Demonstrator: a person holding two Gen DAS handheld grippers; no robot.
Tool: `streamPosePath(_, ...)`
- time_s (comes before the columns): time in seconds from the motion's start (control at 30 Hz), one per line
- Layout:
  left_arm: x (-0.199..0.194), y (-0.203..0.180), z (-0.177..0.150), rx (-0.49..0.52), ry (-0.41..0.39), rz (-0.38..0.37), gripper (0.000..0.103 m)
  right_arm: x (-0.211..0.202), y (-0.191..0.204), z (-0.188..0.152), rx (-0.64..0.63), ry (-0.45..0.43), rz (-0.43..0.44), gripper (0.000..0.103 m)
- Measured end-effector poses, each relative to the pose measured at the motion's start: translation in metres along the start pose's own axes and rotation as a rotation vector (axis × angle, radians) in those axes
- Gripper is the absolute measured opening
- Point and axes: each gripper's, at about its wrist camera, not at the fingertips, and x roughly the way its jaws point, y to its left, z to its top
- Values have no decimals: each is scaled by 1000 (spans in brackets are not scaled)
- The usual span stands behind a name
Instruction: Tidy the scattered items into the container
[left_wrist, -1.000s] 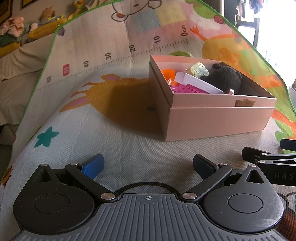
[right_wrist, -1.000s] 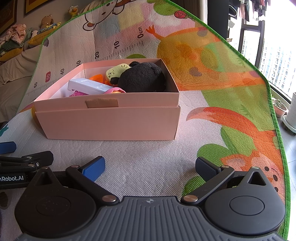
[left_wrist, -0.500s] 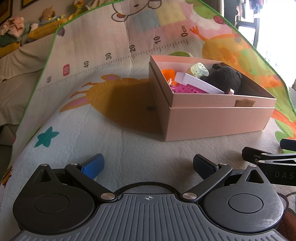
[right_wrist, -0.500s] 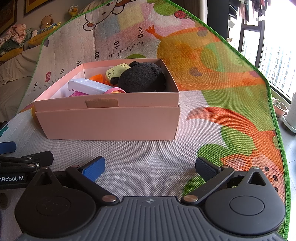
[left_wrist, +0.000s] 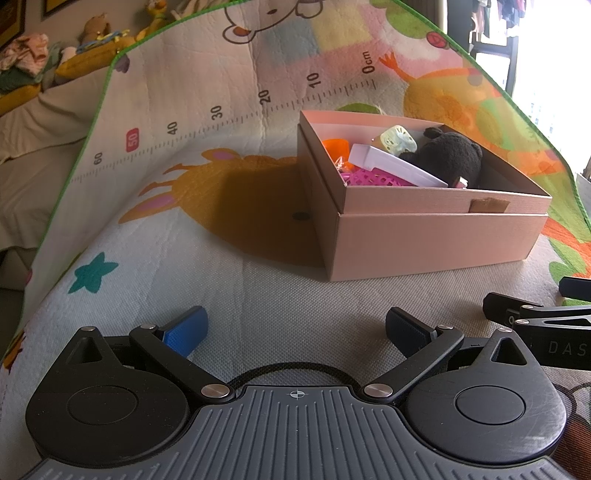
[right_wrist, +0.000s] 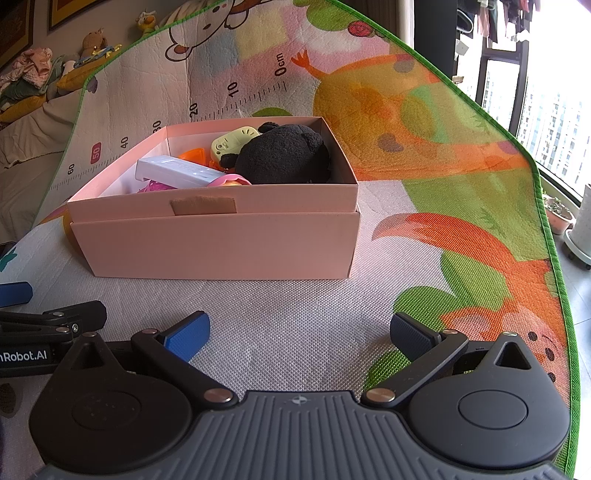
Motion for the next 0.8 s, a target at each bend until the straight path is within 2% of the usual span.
streamPosePath(0.8,1,2,3,8,18,-22,103,-1,0,0,0,0,0,103)
